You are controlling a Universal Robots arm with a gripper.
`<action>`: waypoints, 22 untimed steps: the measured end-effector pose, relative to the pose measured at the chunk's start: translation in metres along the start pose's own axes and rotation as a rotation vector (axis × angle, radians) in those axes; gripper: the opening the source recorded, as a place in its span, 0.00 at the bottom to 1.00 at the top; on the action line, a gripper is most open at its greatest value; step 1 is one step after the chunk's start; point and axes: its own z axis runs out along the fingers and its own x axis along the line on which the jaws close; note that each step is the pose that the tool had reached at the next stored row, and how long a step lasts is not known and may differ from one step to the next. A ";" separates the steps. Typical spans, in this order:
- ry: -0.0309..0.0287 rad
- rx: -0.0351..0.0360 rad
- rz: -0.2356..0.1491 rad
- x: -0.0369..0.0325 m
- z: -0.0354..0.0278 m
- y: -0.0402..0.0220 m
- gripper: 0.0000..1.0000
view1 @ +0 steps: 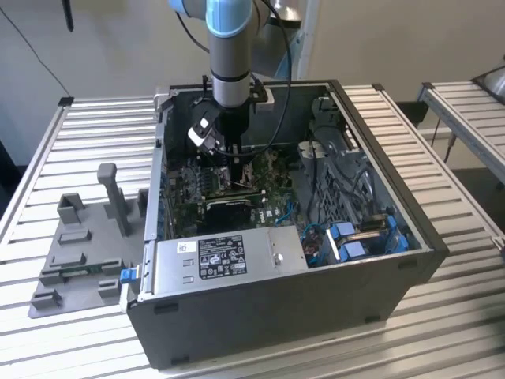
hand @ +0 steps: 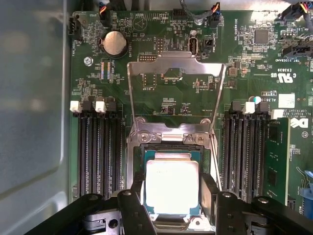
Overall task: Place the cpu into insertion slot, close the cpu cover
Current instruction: 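Place the cpu into insertion slot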
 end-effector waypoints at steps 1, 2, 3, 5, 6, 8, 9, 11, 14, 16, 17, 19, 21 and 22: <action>0.0001 0.0000 0.000 0.0000 0.0004 0.0000 0.54; 0.0000 0.0000 0.000 0.0000 0.0008 0.0000 0.54; 0.0000 0.0000 0.000 -0.0001 0.0011 0.0000 0.54; -0.0001 0.0001 0.000 -0.0001 0.0015 0.0000 0.54; 0.0000 0.0001 0.000 0.0000 0.0017 0.0000 0.54; 0.0002 0.0000 0.000 -0.0001 0.0020 0.0000 0.54; 0.0006 0.0001 0.000 -0.0001 0.0021 0.0001 0.54; 0.0009 0.0001 0.000 -0.0001 0.0023 0.0001 0.54; 0.0021 0.0001 0.000 0.0001 0.0025 0.0002 0.54; 0.0032 0.0001 0.000 0.0003 0.0027 0.0002 0.54; 0.0038 0.0001 0.000 0.0003 0.0027 0.0002 0.54; 0.0050 0.0002 0.000 0.0003 0.0030 0.0002 0.54; 0.0053 0.0002 0.000 0.0002 0.0033 0.0003 0.54; 0.0053 0.0003 0.000 0.0002 0.0035 0.0004 0.54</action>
